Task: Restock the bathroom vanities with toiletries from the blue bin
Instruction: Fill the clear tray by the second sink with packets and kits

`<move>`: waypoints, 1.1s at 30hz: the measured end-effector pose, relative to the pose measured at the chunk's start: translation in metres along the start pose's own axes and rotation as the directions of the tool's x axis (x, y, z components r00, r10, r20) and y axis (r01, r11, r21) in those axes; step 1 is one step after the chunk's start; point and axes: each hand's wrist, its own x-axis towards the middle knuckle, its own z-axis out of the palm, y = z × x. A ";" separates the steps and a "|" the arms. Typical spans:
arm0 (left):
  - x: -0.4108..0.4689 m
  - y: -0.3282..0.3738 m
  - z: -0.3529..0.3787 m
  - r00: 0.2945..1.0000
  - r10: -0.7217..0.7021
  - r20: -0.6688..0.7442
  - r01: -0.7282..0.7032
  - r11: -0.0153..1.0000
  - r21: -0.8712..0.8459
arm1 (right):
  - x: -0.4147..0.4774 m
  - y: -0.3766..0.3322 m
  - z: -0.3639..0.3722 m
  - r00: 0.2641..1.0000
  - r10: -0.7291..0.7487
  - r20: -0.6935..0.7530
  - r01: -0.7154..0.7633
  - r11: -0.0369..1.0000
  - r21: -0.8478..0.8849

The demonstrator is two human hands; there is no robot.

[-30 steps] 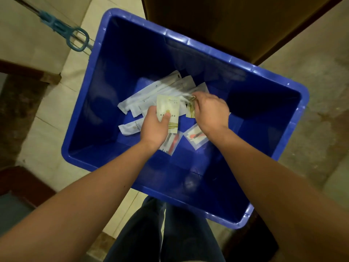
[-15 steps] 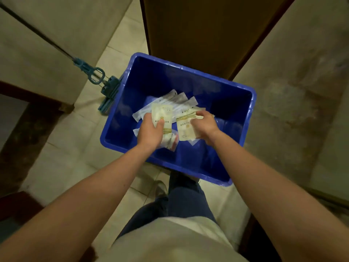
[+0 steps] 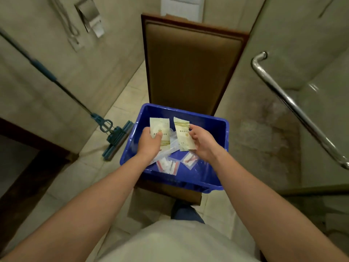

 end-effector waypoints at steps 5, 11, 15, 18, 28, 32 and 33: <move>-0.015 0.034 -0.020 0.996 0.083 0.019 -0.081 0.993 -0.082 | -0.038 -0.019 0.009 0.994 -0.113 -0.010 0.113 0.989 0.091; -0.037 0.061 -0.037 0.985 0.153 0.082 -0.137 0.975 -0.177 | -0.083 -0.027 0.010 0.984 -0.170 -0.043 0.169 0.985 -0.021; -0.050 0.073 -0.042 0.973 0.179 0.145 -0.150 0.970 -0.193 | -0.110 -0.030 0.003 0.986 -0.166 -0.009 0.166 0.986 -0.027; -0.061 0.076 -0.039 0.959 0.161 0.232 -0.110 0.970 -0.216 | -0.128 -0.028 -0.010 0.984 -0.173 0.032 0.174 0.984 -0.029; -0.097 0.089 0.003 0.869 0.109 0.482 -0.049 0.989 -0.137 | -0.170 -0.017 -0.060 0.969 -0.241 -0.053 0.161 0.781 -0.603; -0.119 0.091 0.028 0.793 0.166 0.586 -0.143 0.986 -0.085 | -0.186 -0.009 -0.081 0.933 -0.307 -0.188 0.091 0.705 -0.703; -0.125 0.091 0.033 0.766 0.171 0.619 -0.151 0.985 -0.085 | -0.189 -0.006 -0.087 0.916 -0.333 -0.225 0.084 0.707 -0.702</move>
